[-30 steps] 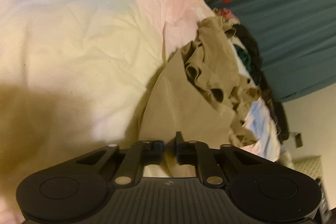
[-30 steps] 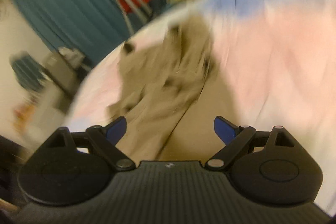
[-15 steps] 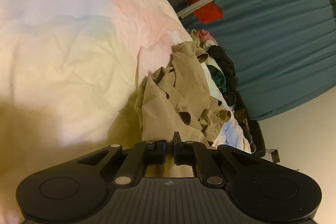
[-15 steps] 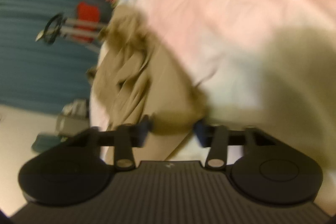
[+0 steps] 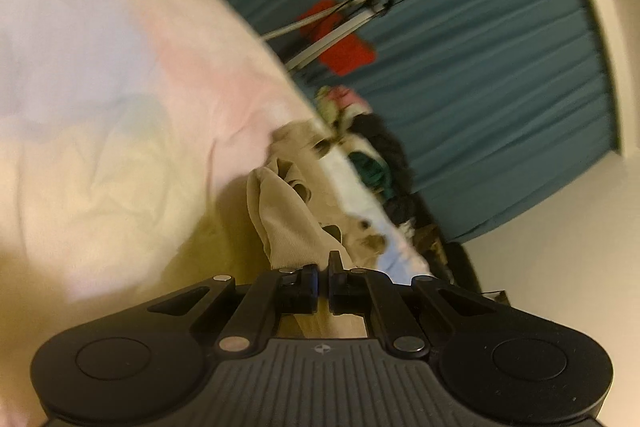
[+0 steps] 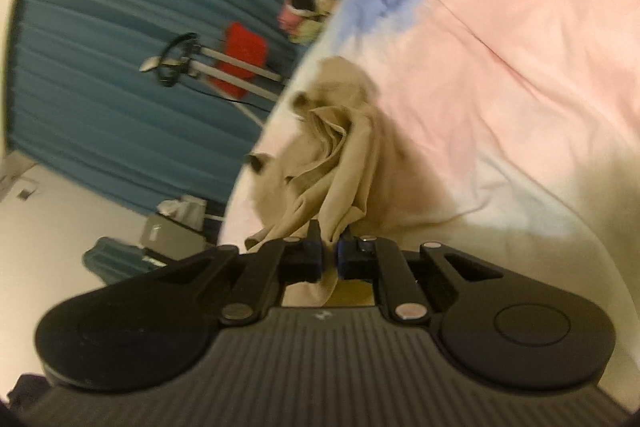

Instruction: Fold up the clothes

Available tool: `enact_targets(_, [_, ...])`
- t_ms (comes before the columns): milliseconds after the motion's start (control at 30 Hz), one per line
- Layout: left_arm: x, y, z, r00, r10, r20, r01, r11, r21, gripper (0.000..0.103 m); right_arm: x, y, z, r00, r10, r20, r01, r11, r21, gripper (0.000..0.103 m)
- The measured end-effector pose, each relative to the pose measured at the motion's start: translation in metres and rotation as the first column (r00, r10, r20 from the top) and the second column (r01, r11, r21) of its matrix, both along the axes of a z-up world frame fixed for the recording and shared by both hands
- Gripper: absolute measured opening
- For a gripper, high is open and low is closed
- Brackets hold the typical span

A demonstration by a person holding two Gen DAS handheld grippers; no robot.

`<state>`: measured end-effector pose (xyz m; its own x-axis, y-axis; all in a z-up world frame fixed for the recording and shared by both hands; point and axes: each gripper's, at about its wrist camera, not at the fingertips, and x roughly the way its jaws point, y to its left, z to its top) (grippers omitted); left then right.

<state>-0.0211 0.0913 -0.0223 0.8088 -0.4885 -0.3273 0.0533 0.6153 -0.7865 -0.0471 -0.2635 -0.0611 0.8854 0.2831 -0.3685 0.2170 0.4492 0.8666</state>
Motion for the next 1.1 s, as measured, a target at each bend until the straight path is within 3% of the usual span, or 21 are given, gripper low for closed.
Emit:
enact_targets(100, [-0.034, 0.004, 0.015, 0.998, -0.006, 0.055, 0.005, 1.0, 0.013, 0.004, -0.021, -0.001, 0.014, 0.998, 0.011, 0.056, -0.011, 1.0, -0.007, 0.01])
enact_targets(333, [-0.11, 0.018, 0.024, 0.996, -0.004, 0.089, 0.003, 1.0, 0.011, 0.004, -0.094, 0.009, 0.029, 0.988, 0.033, 0.152, -0.024, 0.998, -0.065, 0.01])
enact_targets(500, [-0.148, 0.027, 0.03, 0.995, 0.004, 0.104, -0.004, 1.0, 0.005, 0.004, -0.089, 0.008, 0.041, 0.989, 0.032, 0.147, -0.02, 0.996, -0.087, 0.01])
enact_targets(700, [-0.097, 0.015, 0.056, 0.996, 0.031, 0.089, -0.037, 0.997, 0.061, 0.005, -0.078, 0.006, 0.057, 0.99, 0.034, 0.136, -0.018, 0.993, -0.117, 0.01])
enact_targets(833, [-0.034, -0.005, 0.069, 0.993, 0.07, 0.092, -0.083, 0.985, 0.15, 0.005, -0.005, 0.001, 0.083, 0.996, 0.042, 0.077, -0.028, 0.985, -0.169, 0.01])
enact_targets(900, [0.002, -0.018, 0.069, 0.993, 0.081, 0.083, -0.097, 0.974, 0.207, 0.006, 0.037, -0.002, 0.081, 0.999, 0.028, 0.028, -0.022, 0.981, -0.19, 0.01])
enact_targets(1000, [0.051, -0.033, 0.051, 0.996, 0.075, 0.053, -0.086, 0.957, 0.276, 0.006, 0.081, -0.005, 0.062, 1.0, 0.017, -0.024, -0.022, 0.975, -0.222, 0.01])
enact_targets(1100, [0.078, -0.043, 0.023, 0.996, 0.034, 0.088, -0.063, 0.934, 0.352, 0.007, 0.1, -0.011, 0.039, 0.998, 0.037, -0.051, -0.047, 0.976, -0.214, 0.012])
